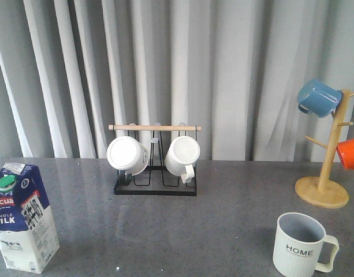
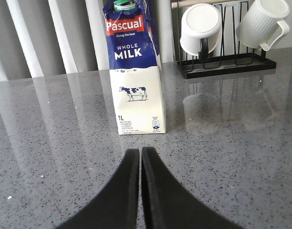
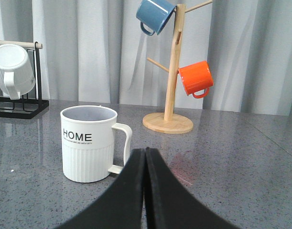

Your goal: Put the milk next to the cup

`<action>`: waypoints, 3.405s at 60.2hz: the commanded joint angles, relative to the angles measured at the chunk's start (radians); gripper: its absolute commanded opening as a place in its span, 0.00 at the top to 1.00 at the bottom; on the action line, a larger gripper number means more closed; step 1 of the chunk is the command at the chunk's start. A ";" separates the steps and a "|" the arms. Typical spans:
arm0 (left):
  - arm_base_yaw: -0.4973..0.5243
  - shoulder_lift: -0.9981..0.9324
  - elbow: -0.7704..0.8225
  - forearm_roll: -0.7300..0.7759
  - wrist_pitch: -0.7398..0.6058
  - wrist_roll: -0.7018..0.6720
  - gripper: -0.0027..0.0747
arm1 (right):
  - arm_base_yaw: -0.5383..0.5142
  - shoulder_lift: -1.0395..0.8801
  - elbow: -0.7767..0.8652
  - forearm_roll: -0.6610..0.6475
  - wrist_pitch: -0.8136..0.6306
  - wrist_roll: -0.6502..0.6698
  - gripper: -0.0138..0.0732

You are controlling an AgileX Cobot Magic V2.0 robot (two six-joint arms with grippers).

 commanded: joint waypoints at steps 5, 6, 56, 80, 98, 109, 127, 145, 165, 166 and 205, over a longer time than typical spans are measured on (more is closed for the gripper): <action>-0.002 -0.011 -0.027 -0.002 -0.069 -0.010 0.97 | -0.007 -0.015 0.009 -0.004 -0.073 -0.006 0.85; -0.002 -0.011 -0.027 -0.002 -0.069 -0.010 0.97 | -0.007 -0.015 0.009 -0.004 -0.073 -0.006 0.85; -0.002 -0.011 -0.027 -0.002 -0.069 -0.010 0.97 | -0.007 -0.015 0.009 -0.004 -0.073 -0.006 0.85; -0.002 -0.011 -0.027 -0.002 -0.069 -0.010 0.97 | -0.007 -0.015 0.009 -0.004 -0.073 -0.006 0.85; -0.002 -0.011 -0.027 -0.002 -0.069 -0.010 0.97 | -0.007 -0.015 0.008 -0.004 -0.076 -0.005 0.85; -0.002 -0.011 -0.027 0.010 -0.087 -0.009 0.97 | -0.007 -0.015 0.008 -0.002 -0.076 -0.005 0.85; -0.002 -0.011 -0.027 -0.030 -0.324 -0.044 0.97 | -0.007 -0.015 0.008 0.164 -0.080 0.041 0.85; -0.002 -0.011 -0.027 -0.029 -0.588 -0.132 0.97 | -0.007 -0.015 0.008 0.332 -0.075 0.076 0.85; -0.002 -0.011 -0.027 -0.030 -0.608 -0.359 0.87 | -0.007 -0.014 -0.095 0.364 0.006 0.069 0.70; -0.002 -0.011 -0.027 -0.030 -0.605 -0.365 0.86 | -0.007 -0.014 -0.101 0.364 0.010 0.069 0.69; -0.003 -0.006 -0.236 -0.120 -0.410 -0.463 0.45 | -0.007 0.109 -0.411 0.396 0.147 -0.077 0.17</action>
